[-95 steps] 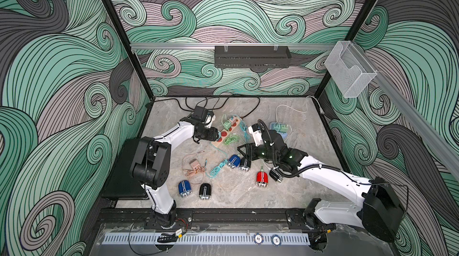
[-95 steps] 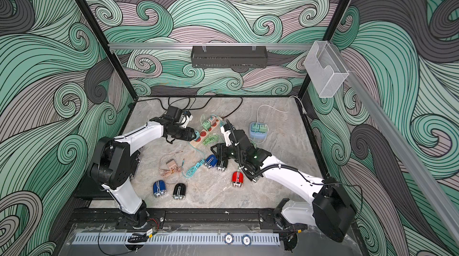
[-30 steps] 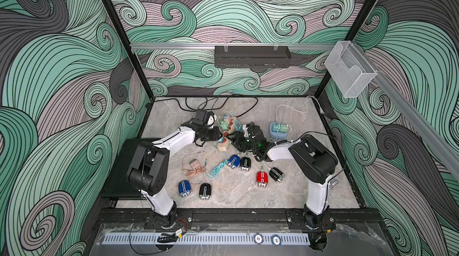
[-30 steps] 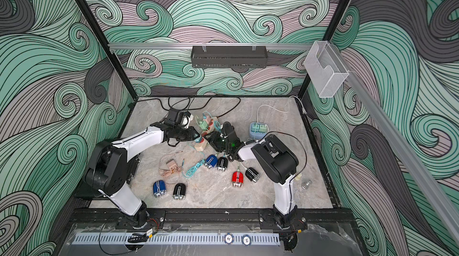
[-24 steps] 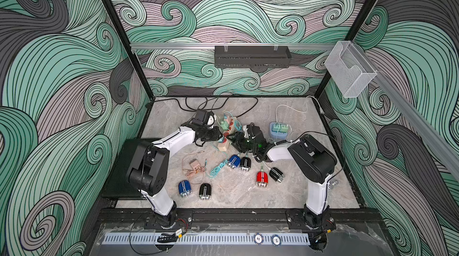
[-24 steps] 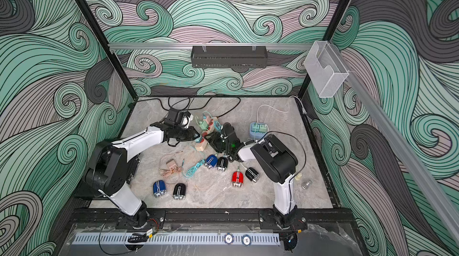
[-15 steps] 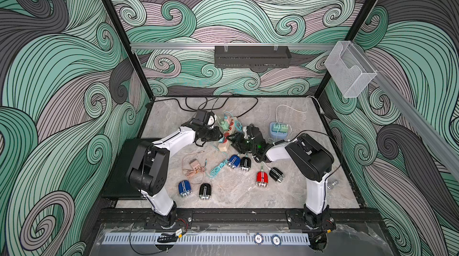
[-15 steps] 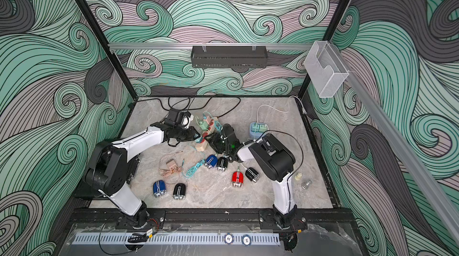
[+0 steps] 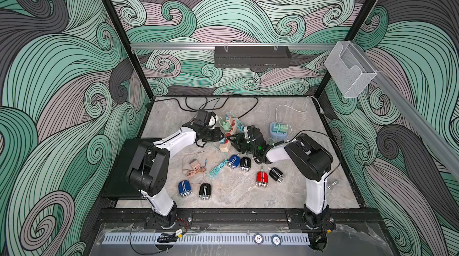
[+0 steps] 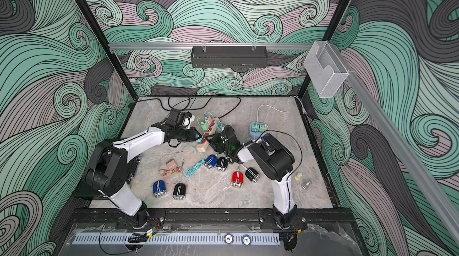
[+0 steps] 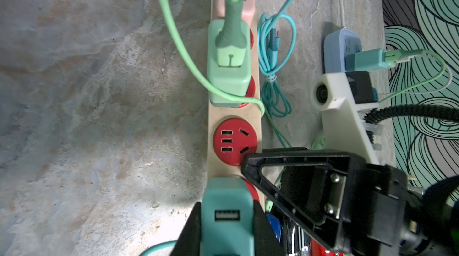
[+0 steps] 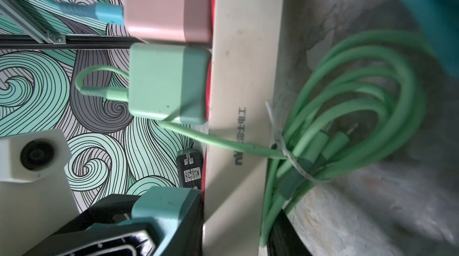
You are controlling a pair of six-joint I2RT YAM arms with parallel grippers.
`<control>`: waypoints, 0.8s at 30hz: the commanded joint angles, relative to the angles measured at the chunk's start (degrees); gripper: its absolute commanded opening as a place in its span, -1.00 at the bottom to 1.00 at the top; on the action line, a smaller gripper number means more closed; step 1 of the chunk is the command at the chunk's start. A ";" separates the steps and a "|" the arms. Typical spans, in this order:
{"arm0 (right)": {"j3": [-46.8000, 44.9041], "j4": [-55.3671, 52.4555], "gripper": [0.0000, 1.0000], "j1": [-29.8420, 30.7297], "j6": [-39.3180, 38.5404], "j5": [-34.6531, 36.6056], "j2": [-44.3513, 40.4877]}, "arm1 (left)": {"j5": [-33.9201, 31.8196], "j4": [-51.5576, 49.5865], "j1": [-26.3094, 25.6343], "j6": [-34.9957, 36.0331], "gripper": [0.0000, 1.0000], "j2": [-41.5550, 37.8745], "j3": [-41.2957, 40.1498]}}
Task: Unplug the electric shaver
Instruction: Remove the plug from the socket.
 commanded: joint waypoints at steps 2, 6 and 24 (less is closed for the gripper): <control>-3.05 3.57 -0.37 -1.03 3.14 3.94 -0.22 | 2.45 2.69 0.23 -2.84 -0.91 -4.17 0.23; -4.36 6.42 -0.41 -1.10 3.70 4.57 0.15 | 3.51 4.95 1.72 -5.39 -0.91 -4.99 -1.05; -3.43 2.19 -0.49 -0.91 1.28 6.60 -0.54 | -12.31 -3.29 -6.59 8.89 -0.90 -12.51 -2.68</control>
